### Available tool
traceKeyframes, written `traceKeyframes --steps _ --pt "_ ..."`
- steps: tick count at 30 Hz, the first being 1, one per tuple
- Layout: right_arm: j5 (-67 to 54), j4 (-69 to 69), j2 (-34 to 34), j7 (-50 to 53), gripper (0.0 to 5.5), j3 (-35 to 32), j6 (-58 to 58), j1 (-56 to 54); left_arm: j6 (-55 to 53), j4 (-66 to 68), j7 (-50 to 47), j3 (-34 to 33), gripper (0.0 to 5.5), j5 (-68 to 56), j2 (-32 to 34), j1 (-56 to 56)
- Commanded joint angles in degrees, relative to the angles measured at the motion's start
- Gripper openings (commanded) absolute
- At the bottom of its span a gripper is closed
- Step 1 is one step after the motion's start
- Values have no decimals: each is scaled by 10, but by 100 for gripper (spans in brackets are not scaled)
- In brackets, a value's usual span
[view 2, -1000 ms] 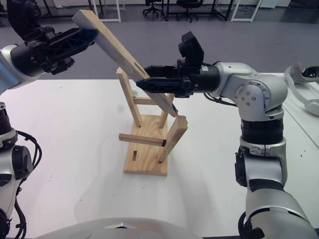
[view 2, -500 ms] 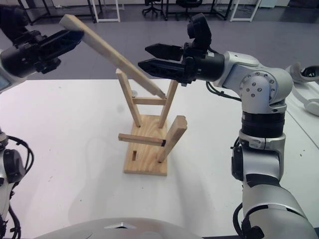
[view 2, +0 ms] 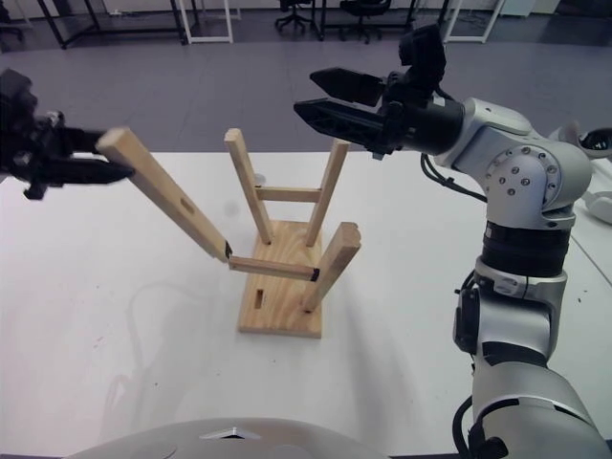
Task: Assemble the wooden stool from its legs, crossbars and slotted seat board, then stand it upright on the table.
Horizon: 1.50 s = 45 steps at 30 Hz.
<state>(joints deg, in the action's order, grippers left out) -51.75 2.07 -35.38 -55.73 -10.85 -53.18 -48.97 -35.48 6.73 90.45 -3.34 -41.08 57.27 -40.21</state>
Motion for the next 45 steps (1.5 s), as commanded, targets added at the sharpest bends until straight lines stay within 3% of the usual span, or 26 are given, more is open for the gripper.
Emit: traceKeyframes --steps 1,15,35,45 --pt "1 1 -7 -1 451 -4 5 -1 17 -26 1 -20 206 -10 -18 36" --pt "13 -24 -7 -22 451 18 11 -27 37 -132 -41 -54 206 -25 -70 168" --pt "15 -18 -1 -26 451 17 21 -20 87 -162 -41 -18 206 15 -76 202" --pt "5 11 4 -32 451 16 26 3 110 -92 -20 48 206 44 -108 122"
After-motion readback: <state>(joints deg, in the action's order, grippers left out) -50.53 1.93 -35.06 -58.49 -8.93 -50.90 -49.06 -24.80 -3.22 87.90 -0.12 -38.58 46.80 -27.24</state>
